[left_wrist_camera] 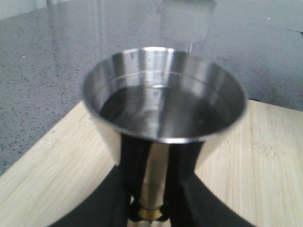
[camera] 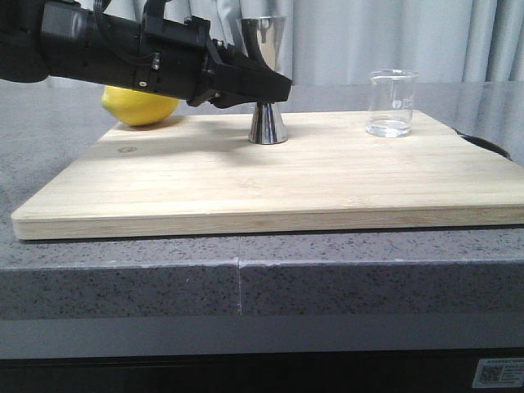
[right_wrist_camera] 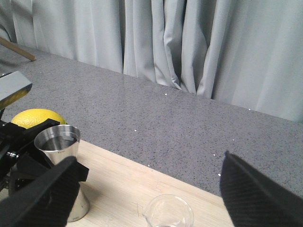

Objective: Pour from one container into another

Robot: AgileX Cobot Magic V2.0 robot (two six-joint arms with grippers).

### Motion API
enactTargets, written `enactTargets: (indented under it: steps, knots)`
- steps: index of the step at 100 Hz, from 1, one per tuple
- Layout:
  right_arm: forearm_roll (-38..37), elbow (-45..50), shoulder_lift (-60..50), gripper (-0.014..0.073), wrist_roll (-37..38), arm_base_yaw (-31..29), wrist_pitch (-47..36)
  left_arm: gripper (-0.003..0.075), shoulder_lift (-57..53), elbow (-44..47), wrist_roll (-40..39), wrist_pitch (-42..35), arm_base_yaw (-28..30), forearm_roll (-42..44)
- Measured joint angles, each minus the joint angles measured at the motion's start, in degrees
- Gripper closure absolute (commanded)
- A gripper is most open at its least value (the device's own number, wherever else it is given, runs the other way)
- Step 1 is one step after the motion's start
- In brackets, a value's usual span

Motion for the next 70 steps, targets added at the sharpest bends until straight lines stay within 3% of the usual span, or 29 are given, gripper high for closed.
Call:
enactTargets:
  steps: [15, 47, 70]
  knots:
    - [0.0, 0.0, 0.0, 0.0041, 0.0, 0.0, 0.0, 0.0548, 0.0, 0.0, 0.0, 0.0, 0.0, 0.0]
    - [0.0, 0.0, 0.0, 0.0041, 0.0, 0.0, -0.1, 0.0471, 0.0, 0.0, 0.0, 0.0, 0.0, 0.7]
    - [0.0, 0.0, 0.0, 0.0041, 0.0, 0.0, -0.1, 0.0208, 0.0, 0.0, 0.0, 0.0, 0.0, 0.8]
